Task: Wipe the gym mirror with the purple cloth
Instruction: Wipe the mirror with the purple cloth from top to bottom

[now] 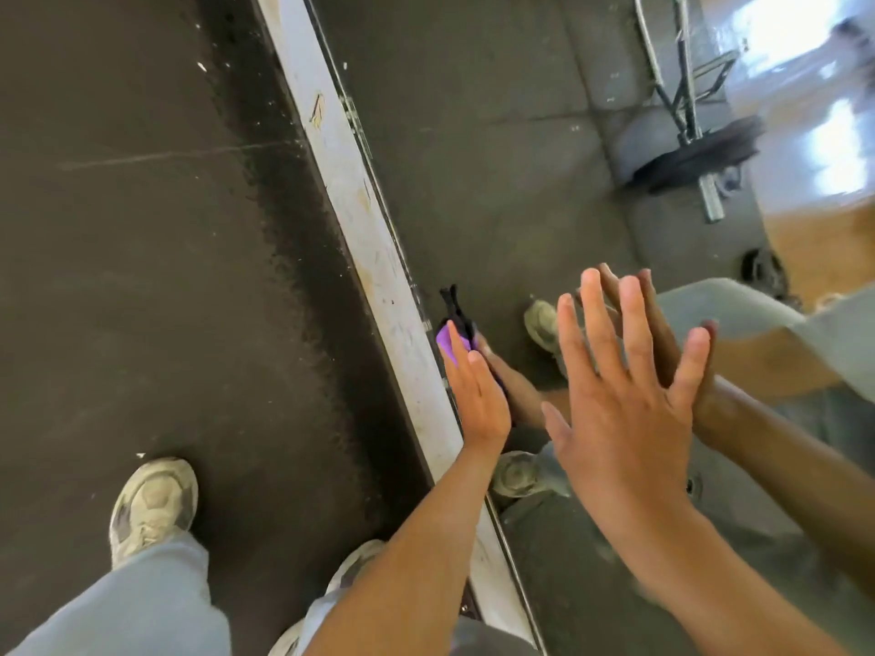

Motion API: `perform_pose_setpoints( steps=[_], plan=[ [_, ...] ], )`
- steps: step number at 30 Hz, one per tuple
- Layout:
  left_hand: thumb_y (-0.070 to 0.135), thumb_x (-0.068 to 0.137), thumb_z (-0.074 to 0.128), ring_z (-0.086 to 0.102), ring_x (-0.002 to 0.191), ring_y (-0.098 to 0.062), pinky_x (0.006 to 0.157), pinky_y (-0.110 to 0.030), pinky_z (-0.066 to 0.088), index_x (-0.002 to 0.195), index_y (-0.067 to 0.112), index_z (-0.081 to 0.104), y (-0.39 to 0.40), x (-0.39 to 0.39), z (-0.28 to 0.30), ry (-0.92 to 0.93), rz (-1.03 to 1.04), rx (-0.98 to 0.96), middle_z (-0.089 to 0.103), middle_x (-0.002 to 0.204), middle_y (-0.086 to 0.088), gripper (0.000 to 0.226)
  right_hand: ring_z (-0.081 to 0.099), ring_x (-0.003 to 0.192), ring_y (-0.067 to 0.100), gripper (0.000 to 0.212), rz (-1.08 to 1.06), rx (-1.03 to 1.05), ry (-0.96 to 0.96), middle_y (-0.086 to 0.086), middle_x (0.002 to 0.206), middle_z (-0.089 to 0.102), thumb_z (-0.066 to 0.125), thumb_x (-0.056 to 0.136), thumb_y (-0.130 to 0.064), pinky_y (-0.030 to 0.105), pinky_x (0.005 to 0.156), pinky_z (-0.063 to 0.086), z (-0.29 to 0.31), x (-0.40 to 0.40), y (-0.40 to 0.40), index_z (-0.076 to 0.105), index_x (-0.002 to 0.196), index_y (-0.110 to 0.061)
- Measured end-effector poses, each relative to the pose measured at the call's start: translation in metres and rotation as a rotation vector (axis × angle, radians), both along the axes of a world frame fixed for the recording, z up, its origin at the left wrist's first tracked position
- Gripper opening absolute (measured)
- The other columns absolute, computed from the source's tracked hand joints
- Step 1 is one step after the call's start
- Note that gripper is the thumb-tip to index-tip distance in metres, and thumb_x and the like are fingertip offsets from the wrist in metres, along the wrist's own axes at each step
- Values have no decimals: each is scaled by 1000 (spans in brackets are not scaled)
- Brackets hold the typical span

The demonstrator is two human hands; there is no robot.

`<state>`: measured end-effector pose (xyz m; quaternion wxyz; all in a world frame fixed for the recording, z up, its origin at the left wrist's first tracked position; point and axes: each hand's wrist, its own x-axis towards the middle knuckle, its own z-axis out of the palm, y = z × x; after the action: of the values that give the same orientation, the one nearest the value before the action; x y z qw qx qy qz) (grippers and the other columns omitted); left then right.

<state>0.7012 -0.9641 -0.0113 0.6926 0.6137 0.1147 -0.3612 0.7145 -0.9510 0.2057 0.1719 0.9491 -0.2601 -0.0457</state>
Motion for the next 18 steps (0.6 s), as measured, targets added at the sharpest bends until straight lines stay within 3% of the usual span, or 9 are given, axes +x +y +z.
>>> perform_pose_setpoints(
  steps=[2,4,5,7,9,11,13,16,18],
  plan=[
    [68,105,30,49,144,-12,121,-37,43,164,33,28,4,-9,-28,40,-4,76,51,157,4,68,-10,161,17,97,-21,-3,25,10,172,11,87,77,-16,36,125,-22,0,3,0,36,159,-3],
    [96,84,22,50,143,-10,121,-38,43,163,37,29,4,-16,-45,111,-8,119,52,155,7,99,-5,161,25,99,-37,-108,208,10,174,6,77,85,-36,46,125,-21,9,5,6,25,164,-9],
    [97,84,20,48,145,-12,122,-36,41,163,36,28,1,-17,-39,104,-24,136,50,158,6,101,-3,161,28,99,-31,-169,275,11,174,4,72,87,-44,49,125,-19,15,3,8,21,165,-11],
    [78,100,24,39,153,-19,126,-30,34,166,35,21,-1,-6,-2,-24,-43,107,40,166,0,79,1,161,30,97,-23,-183,289,12,174,4,67,89,-47,51,128,-10,37,3,12,19,165,-11],
    [62,109,24,20,161,-19,130,-37,23,165,47,10,0,16,54,-150,-43,-39,20,174,2,59,0,161,30,86,-11,-165,234,12,174,5,59,94,-44,54,128,-5,69,11,16,21,165,-12],
    [44,115,22,0,162,-10,131,-32,8,165,47,4,-1,44,112,-319,-66,-125,1,177,6,54,-1,161,29,86,-29,-163,203,12,174,4,50,92,-49,55,127,-4,109,20,15,22,165,-12],
    [36,116,22,-7,161,-4,131,-28,5,167,41,5,-8,78,168,-440,-80,-160,-8,176,7,54,-2,161,29,89,-47,-154,176,12,174,4,46,90,-54,55,127,-7,152,27,16,22,165,-12],
    [41,114,22,0,163,-18,130,-57,18,167,34,9,-14,127,257,-586,-78,-238,-18,169,27,56,-2,161,27,89,-57,-138,138,10,174,6,47,89,-55,51,126,-11,219,36,16,25,164,-13],
    [45,114,21,3,163,-28,126,-65,19,167,21,13,-17,149,315,-735,-73,-297,-22,160,42,59,1,162,27,88,-57,-137,106,11,174,9,49,88,-52,50,127,-8,263,43,15,28,163,-12]
  ],
)
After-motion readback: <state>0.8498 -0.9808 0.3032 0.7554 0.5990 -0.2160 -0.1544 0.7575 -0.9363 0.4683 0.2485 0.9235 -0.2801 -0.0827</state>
